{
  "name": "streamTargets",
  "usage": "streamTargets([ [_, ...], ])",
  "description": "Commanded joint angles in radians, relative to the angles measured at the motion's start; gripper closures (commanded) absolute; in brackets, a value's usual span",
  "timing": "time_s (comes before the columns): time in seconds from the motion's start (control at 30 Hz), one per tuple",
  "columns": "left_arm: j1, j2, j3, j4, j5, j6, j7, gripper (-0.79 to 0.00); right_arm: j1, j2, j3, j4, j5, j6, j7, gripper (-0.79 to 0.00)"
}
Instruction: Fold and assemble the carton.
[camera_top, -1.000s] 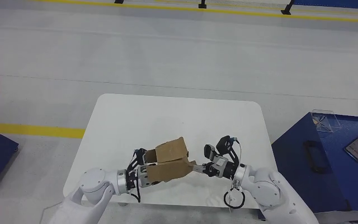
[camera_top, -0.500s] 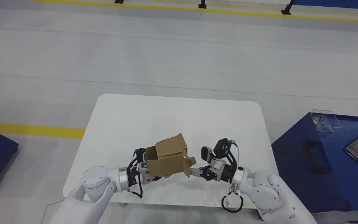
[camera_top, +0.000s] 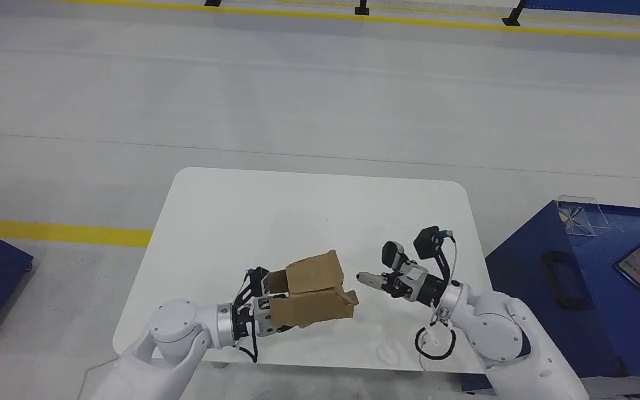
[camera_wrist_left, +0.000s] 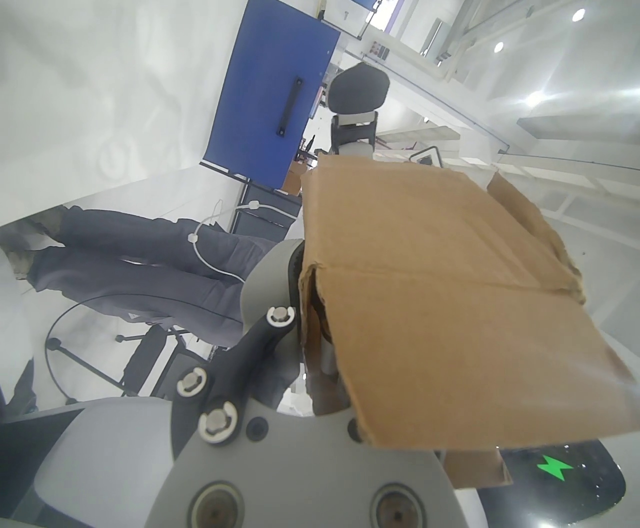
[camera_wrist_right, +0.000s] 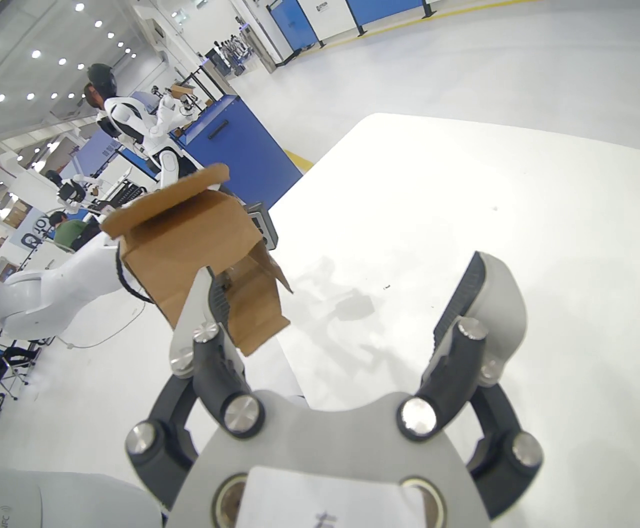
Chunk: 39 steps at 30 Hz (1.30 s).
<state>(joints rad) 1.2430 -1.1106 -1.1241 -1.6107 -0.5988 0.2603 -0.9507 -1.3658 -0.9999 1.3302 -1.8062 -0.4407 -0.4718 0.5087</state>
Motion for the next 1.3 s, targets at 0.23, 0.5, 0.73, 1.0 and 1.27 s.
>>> streamTargets([
  [0.23,-0.001,-0.001,0.025,-0.01,0.028,-0.026,0.001,0.0,0.052,-0.016,-0.102,0.047,-0.033,0.007,0.009,-0.785],
  [0.5,-0.004,0.0,0.028,-0.007,0.041,-0.027,0.006,0.0,0.069,-0.021,-0.113,0.08,-0.018,-0.008,-0.001,-0.785],
  [0.73,0.004,-0.002,0.033,-0.016,0.043,-0.037,0.044,0.0,0.087,-0.026,-0.131,0.095,-0.01,-0.007,0.005,-0.785],
  [1.0,0.007,-0.007,0.018,0.004,-0.002,-0.11,0.074,0.0,0.102,-0.029,-0.131,0.114,0.004,-0.007,0.002,-0.785],
  [1.27,-0.001,-0.015,0.006,0.039,-0.051,-0.182,0.113,0.0,0.091,-0.028,-0.091,0.104,0.02,-0.008,-0.054,-0.785],
])
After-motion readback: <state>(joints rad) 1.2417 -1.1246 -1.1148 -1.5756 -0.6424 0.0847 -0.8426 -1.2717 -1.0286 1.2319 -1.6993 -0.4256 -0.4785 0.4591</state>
